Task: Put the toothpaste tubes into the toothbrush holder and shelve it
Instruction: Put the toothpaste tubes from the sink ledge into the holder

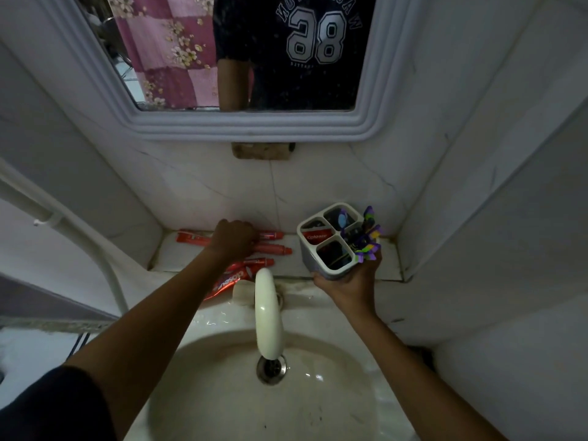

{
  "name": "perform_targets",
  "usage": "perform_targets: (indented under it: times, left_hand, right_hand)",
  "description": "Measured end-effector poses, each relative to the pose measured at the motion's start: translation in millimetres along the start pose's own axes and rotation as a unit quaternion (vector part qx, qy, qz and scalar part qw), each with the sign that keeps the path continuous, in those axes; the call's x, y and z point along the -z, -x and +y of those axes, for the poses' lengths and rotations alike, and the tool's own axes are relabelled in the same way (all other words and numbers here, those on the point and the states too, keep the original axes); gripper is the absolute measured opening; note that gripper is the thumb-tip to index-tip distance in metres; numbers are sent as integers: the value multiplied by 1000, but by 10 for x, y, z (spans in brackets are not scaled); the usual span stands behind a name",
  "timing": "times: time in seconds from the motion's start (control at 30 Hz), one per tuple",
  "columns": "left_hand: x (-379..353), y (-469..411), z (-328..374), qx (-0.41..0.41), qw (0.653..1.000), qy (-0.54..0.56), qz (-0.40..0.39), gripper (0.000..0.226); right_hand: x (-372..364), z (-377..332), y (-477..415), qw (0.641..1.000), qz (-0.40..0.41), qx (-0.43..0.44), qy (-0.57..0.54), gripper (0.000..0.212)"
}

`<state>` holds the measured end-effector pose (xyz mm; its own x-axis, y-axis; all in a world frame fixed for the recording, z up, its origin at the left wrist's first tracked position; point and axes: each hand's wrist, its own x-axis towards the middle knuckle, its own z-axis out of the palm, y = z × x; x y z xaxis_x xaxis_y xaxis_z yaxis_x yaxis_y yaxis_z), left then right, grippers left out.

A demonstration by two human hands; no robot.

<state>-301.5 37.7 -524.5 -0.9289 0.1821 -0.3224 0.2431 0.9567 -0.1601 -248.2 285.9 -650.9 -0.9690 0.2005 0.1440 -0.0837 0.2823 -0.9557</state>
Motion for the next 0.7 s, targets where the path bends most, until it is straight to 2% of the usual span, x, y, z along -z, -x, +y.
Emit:
perform_targets:
  times: [0.1, 0.23, 0.3, 0.37, 0.57, 0.63, 0.7]
  left_hand:
    - [115, 52, -81, 15, 998, 20, 49, 33]
    - [456, 267, -102, 5, 988, 36, 152, 32]
    - [641, 382, -43, -17, 974, 36, 225, 32]
    - [784, 418, 64, -53, 963, 10, 265, 31]
    - [964, 210, 472, -164, 948, -156, 224, 34]
    - [971, 153, 542, -205, 939, -150, 233, 39]
    - [980, 119, 525, -206, 941, -103, 248, 49]
  right_hand:
    - [2, -36, -3, 999, 11, 32, 2, 122]
    - [-7, -54, 0, 999, 13, 38, -2, 126]
    - [-11, -53, 2, 999, 10, 38, -9, 124]
    - [-21, -61, -10, 999, 11, 37, -7, 118]
    - [-11, -39, -12, 1000, 20, 19, -14, 128]
    - [-11, -25, -15, 999, 17, 15, -24, 125]
    - [-3, -45, -6, 999, 17, 17, -23, 121]
